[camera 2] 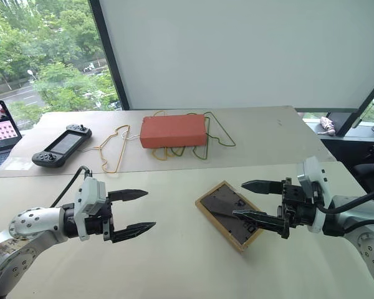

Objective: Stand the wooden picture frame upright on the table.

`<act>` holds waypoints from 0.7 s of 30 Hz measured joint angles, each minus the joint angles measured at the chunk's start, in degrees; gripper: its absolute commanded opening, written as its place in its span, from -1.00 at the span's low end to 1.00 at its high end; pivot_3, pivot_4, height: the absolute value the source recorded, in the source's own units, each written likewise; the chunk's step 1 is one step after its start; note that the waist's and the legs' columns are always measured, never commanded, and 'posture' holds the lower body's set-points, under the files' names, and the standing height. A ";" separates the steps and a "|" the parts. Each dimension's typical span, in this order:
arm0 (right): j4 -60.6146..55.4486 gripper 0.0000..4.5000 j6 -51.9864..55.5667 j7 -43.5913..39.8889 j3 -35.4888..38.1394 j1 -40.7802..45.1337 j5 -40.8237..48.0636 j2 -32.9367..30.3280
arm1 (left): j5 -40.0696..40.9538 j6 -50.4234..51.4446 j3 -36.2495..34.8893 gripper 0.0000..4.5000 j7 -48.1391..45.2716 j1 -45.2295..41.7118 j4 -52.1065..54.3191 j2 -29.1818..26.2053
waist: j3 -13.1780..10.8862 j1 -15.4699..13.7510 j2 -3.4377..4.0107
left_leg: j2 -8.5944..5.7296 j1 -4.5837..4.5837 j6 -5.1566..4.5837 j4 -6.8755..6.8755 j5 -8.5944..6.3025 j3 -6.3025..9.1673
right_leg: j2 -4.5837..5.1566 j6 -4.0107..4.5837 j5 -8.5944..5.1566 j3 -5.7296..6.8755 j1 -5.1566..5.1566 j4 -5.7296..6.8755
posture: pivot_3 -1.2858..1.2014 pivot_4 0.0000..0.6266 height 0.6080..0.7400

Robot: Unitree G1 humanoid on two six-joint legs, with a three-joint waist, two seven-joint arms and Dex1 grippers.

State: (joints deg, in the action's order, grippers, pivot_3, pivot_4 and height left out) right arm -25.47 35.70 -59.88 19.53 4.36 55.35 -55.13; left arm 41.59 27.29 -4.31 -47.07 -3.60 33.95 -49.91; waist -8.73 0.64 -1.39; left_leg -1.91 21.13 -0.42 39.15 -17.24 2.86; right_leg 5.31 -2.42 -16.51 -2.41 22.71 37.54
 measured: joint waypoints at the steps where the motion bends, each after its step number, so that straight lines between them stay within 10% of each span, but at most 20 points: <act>1: 0.00 1.00 0.00 0.00 0.00 0.00 0.00 0.00 | 0.00 0.00 0.00 0.98 0.00 0.00 0.00 0.00 | 0.00 0.00 0.00 | 0.00 0.00 0.00 0.00 0.00 0.00 | 0.00 0.00 0.00 0.00 0.00 0.00 | 0.03 -0.52 1.00; 15: 21.17 1.00 -9.41 8.07 -11.93 8.90 -33.14 -2.61 | -12.44 -5.91 5.45 0.98 -6.58 -1.79 -4.81 0.78 | 0.00 0.21 0.00 | -0.05 0.15 0.08 0.00 0.05 -0.08 | 0.00 0.01 0.00 -0.08 0.31 0.11 | 0.03 -0.52 1.00; 21: 26.94 0.21 -10.27 7.05 -14.36 11.11 -37.08 -2.55 | -12.33 -5.53 5.46 1.00 -8.09 -1.18 -4.84 0.91 | 0.00 0.13 0.00 | -0.06 0.20 0.07 -0.01 0.04 -0.07 | 0.04 0.01 0.01 -0.07 0.33 0.10 | 0.03 -0.52 1.00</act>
State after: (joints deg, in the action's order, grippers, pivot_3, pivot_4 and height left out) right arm 1.47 25.43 -52.83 5.16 15.47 18.27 -57.68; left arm 29.26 21.76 1.14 -55.16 -4.78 29.11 -49.00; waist -8.73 0.77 -1.39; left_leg -1.97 21.33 -0.35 39.14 -17.20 2.78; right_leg 5.35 -2.41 -16.50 -2.49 23.04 37.64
